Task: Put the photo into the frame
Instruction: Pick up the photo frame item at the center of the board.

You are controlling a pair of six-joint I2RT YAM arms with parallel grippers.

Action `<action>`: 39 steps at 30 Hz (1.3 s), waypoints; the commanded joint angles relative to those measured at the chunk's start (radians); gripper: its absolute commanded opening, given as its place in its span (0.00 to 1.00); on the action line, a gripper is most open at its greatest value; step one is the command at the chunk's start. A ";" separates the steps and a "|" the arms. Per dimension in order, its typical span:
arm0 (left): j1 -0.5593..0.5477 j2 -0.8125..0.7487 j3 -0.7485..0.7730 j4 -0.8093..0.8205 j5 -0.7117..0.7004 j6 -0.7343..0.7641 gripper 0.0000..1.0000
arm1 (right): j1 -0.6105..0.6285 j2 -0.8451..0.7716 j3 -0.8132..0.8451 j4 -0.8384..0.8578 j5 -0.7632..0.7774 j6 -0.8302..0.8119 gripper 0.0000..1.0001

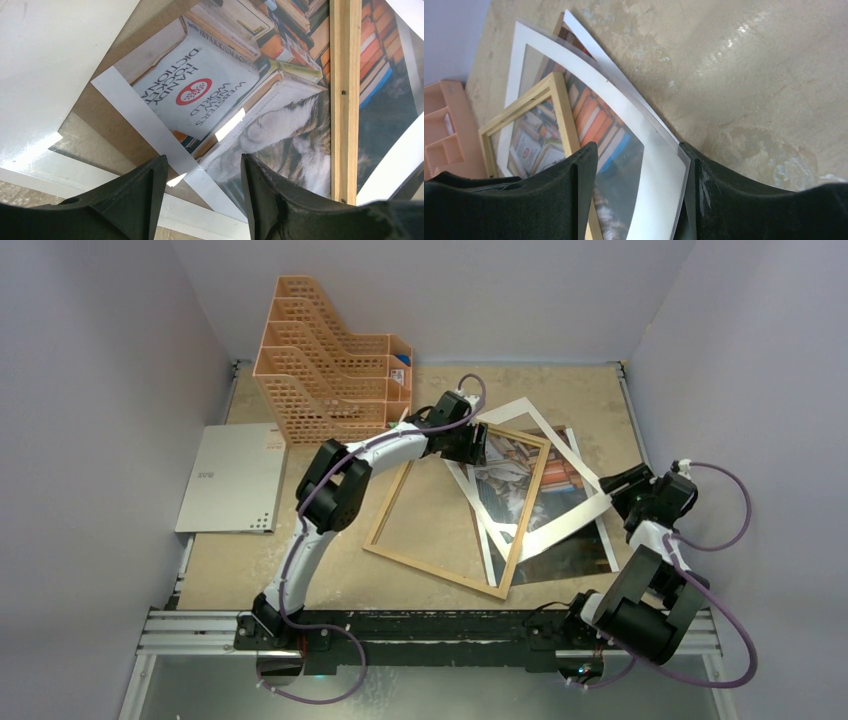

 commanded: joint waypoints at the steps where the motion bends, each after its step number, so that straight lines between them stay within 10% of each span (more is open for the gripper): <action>1: 0.013 0.057 -0.045 -0.085 0.034 0.022 0.59 | 0.000 0.001 0.046 -0.037 0.060 -0.054 0.63; 39: 0.017 0.024 -0.115 -0.057 0.052 0.017 0.59 | 0.000 0.047 0.050 0.041 0.074 -0.121 0.67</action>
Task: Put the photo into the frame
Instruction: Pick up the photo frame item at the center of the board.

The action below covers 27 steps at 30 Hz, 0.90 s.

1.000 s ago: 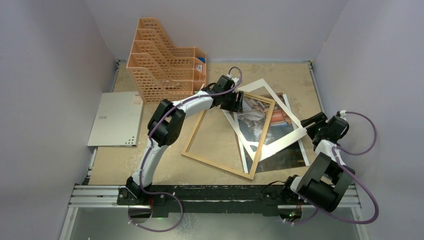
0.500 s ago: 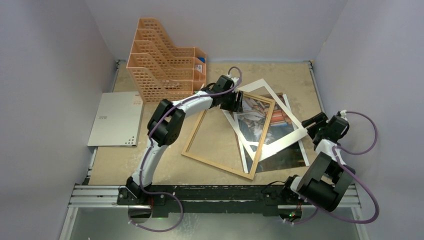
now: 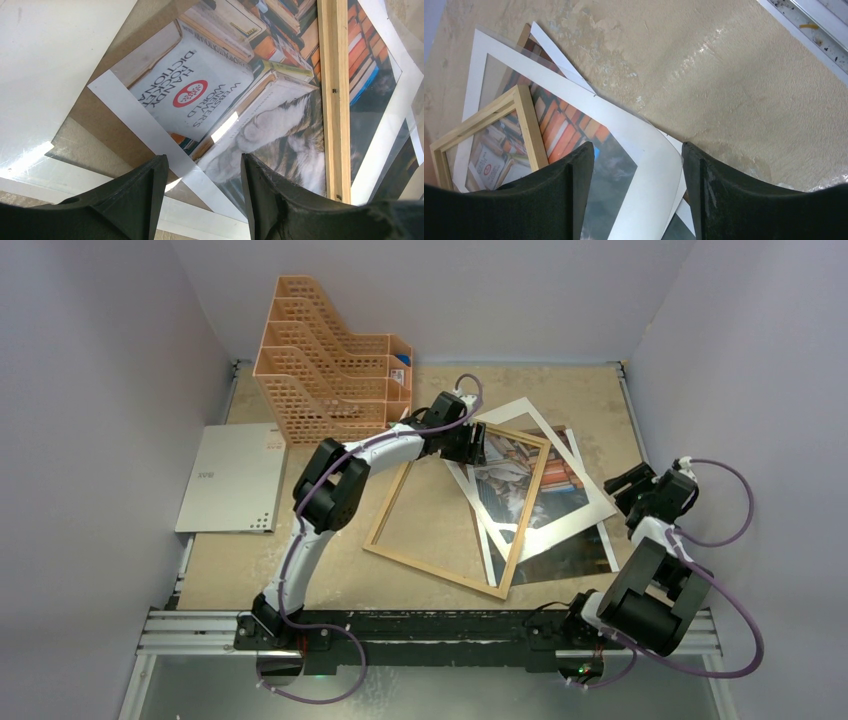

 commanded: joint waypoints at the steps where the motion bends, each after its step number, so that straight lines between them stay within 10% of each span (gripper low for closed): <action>1: 0.005 0.035 -0.067 -0.123 -0.011 0.017 0.59 | 0.000 0.001 0.024 0.051 -0.034 -0.023 0.64; 27: 0.005 0.029 -0.071 -0.113 -0.004 -0.007 0.59 | 0.004 -0.052 -0.130 0.025 -0.206 0.041 0.59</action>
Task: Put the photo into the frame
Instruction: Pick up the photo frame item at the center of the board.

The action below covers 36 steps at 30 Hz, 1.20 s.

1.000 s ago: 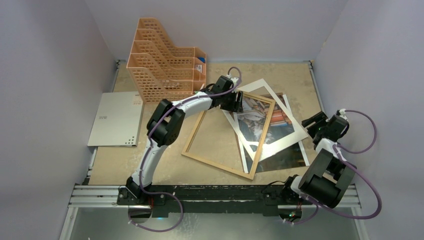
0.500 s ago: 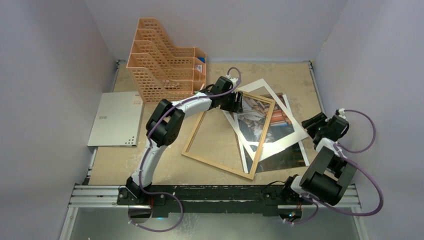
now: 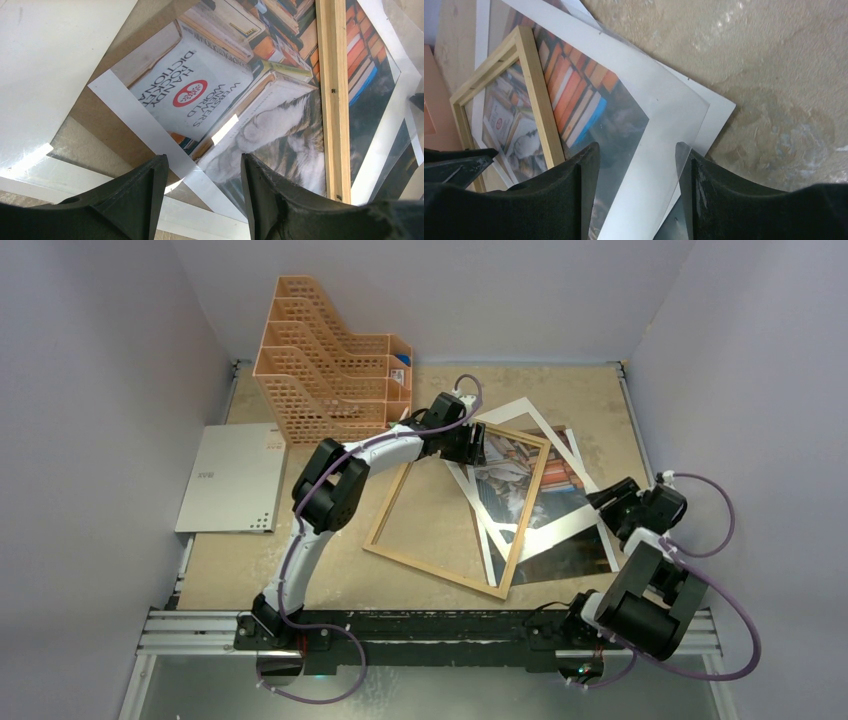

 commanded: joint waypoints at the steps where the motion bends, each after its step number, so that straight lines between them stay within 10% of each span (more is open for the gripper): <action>1: 0.004 0.040 -0.045 -0.142 -0.005 -0.005 0.59 | 0.004 -0.034 -0.031 0.014 -0.062 0.014 0.58; 12: 0.020 0.005 -0.048 -0.139 0.020 -0.021 0.59 | 0.051 0.054 -0.041 0.180 -0.079 0.058 0.33; 19: 0.055 -0.092 -0.051 -0.187 0.016 -0.004 0.64 | 0.061 -0.065 0.042 0.079 0.077 0.033 0.00; 36: 0.095 -0.289 -0.147 -0.278 -0.433 0.054 0.84 | 0.149 -0.290 0.378 -0.244 0.500 0.009 0.00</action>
